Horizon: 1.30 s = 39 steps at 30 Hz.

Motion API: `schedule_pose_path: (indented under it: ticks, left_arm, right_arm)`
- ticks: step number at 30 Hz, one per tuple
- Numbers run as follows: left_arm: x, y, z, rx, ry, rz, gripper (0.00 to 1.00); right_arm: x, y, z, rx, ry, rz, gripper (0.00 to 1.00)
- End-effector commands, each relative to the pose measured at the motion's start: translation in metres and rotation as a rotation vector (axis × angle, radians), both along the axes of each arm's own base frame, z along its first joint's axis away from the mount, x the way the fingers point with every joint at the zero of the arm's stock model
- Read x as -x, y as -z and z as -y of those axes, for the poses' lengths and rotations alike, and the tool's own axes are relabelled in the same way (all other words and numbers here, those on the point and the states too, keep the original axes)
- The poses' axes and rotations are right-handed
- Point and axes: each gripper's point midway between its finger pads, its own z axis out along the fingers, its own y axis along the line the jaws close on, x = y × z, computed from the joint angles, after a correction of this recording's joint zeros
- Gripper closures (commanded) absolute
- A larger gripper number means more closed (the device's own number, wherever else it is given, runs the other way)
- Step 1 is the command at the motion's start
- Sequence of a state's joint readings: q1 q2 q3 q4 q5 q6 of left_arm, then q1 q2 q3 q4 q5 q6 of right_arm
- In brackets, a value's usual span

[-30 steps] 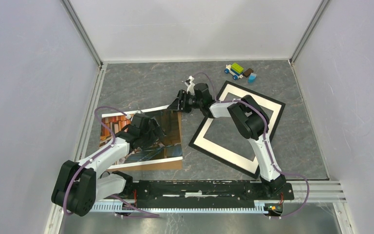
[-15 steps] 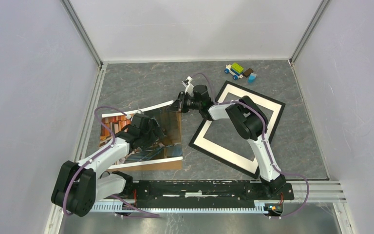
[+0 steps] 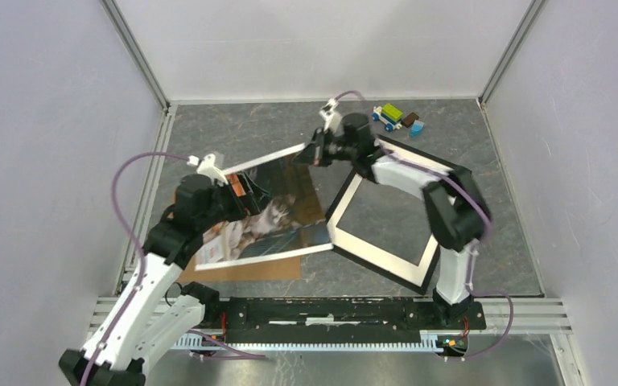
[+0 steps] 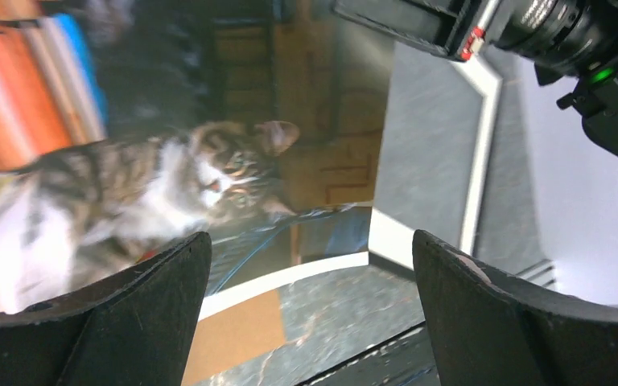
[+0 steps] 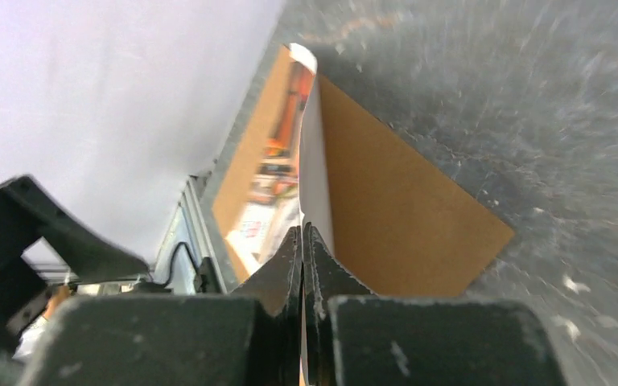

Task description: Put the photo into the frame

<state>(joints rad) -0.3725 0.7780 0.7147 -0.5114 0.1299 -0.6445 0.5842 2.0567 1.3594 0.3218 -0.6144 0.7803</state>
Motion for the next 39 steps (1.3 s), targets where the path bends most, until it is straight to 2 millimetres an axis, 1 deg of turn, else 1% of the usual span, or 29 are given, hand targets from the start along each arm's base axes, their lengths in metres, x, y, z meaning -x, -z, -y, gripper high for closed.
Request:
schedule_pose_path:
  ticks: [1, 3, 4, 5, 6, 7, 8, 9, 10, 11, 12, 13, 14, 16, 17, 18, 19, 20, 21, 24, 25, 27, 29, 30, 31, 32, 34, 37, 39]
  left_arm:
    - [0.007, -0.068, 0.002, -0.015, 0.100, 0.176, 0.00]
    - [0.011, -0.079, 0.004, -0.004, 0.119, 0.201, 0.00]
    - [0.013, -0.081, 0.005, -0.002, 0.127, 0.208, 0.00]
    - [0.014, -0.082, 0.005, -0.002, 0.131, 0.212, 0.00]
    - [0.016, -0.081, 0.006, -0.001, 0.134, 0.212, 0.00]
    - [0.017, -0.079, 0.007, 0.002, 0.139, 0.206, 0.00]
    - [0.017, -0.076, 0.008, 0.006, 0.142, 0.203, 0.00]
    - [0.017, -0.073, 0.011, 0.015, 0.149, 0.198, 0.00]
    - [0.018, -0.071, 0.013, 0.028, 0.158, 0.193, 0.00]
    - [0.018, -0.069, 0.016, 0.037, 0.167, 0.187, 0.00]
    - [0.019, -0.068, 0.018, 0.047, 0.175, 0.182, 0.00]
    - [0.020, -0.067, 0.020, 0.055, 0.182, 0.176, 0.00]
    - [0.021, -0.067, 0.021, 0.059, 0.186, 0.175, 0.00]
    - [0.022, -0.065, 0.021, 0.058, 0.185, 0.168, 0.00]
    - [0.021, -0.063, 0.020, 0.056, 0.182, 0.163, 0.00]
    - [0.022, -0.061, 0.020, 0.054, 0.182, 0.157, 0.00]
    - [0.022, -0.059, 0.020, 0.050, 0.182, 0.153, 0.00]
    - [0.023, -0.058, 0.019, 0.046, 0.182, 0.151, 0.00]
    - [0.024, -0.055, 0.018, 0.039, 0.181, 0.145, 0.00]
    - [0.024, -0.049, 0.013, 0.015, 0.167, 0.135, 0.00]
    - [0.023, -0.046, 0.012, 0.008, 0.164, 0.130, 0.00]
    - [0.023, -0.041, 0.011, -0.002, 0.163, 0.122, 0.00]
    - [0.023, -0.039, 0.013, 0.003, 0.166, 0.116, 0.00]
    - [0.023, -0.038, 0.014, 0.009, 0.170, 0.112, 0.00]
    - [0.023, -0.037, 0.015, 0.015, 0.172, 0.106, 0.00]
    - [0.023, -0.037, 0.017, 0.024, 0.176, 0.103, 0.00]
    - [0.023, -0.036, 0.019, 0.036, 0.183, 0.099, 0.00]
    - [0.024, -0.036, 0.019, 0.034, 0.183, 0.098, 0.00]
    - [0.024, -0.035, 0.018, 0.025, 0.182, 0.095, 0.00]
  right_arm:
    - [-0.001, -0.120, 0.088, -0.029, 0.086, 0.206, 1.00]
    - [-0.002, -0.147, 0.143, 0.056, 0.167, 0.280, 1.00]
    - [-0.001, -0.158, 0.169, 0.132, 0.209, 0.317, 1.00]
    - [0.001, -0.174, 0.198, 0.214, 0.257, 0.367, 1.00]
    - [-0.003, -0.199, 0.226, 0.339, 0.324, 0.478, 1.00]
    - [0.002, -0.221, 0.250, 0.498, 0.351, 0.584, 1.00]
    - [0.005, -0.254, 0.269, 0.624, 0.419, 0.685, 1.00]
    - [0.011, -0.276, 0.283, 0.716, 0.443, 0.754, 1.00]
    - [0.018, -0.290, 0.289, 0.756, 0.449, 0.800, 1.00]
    - [0.024, -0.300, 0.291, 0.787, 0.438, 0.844, 1.00]
    - [0.032, -0.305, 0.285, 0.804, 0.405, 0.886, 1.00]
    - [0.037, -0.304, 0.280, 0.843, 0.397, 0.907, 1.00]
    - [0.044, -0.299, 0.270, 0.881, 0.368, 0.931, 1.00]
    - [0.055, -0.275, 0.253, 0.993, 0.320, 0.926, 1.00]
    - [0.063, -0.263, 0.241, 1.023, 0.296, 0.913, 1.00]
    - [0.069, -0.246, 0.232, 1.060, 0.272, 0.893, 1.00]
    - [0.080, -0.231, 0.221, 1.096, 0.246, 0.894, 1.00]
    - [0.089, -0.210, 0.218, 1.166, 0.232, 0.888, 1.00]
    - [0.099, -0.194, 0.216, 1.236, 0.240, 0.882, 1.00]
    - [0.117, -0.130, 0.228, 1.421, 0.251, 0.795, 1.00]
    - [0.125, -0.107, 0.230, 1.471, 0.219, 0.781, 1.00]
    - [0.139, -0.064, 0.231, 1.531, 0.160, 0.776, 1.00]
    - [0.145, -0.030, 0.231, 1.517, 0.140, 0.748, 1.00]
    - [0.148, -0.015, 0.229, 1.481, 0.133, 0.740, 1.00]
    - [0.149, -0.005, 0.221, 1.421, 0.116, 0.754, 1.00]
    - [0.150, 0.006, 0.220, 1.402, 0.095, 0.769, 1.00]
    - [0.149, 0.017, 0.217, 1.349, 0.124, 0.788, 1.00]
    - [0.146, 0.026, 0.214, 1.354, 0.158, 0.768, 1.00]
    - [0.142, 0.025, 0.220, 1.385, 0.244, 0.740, 1.00]
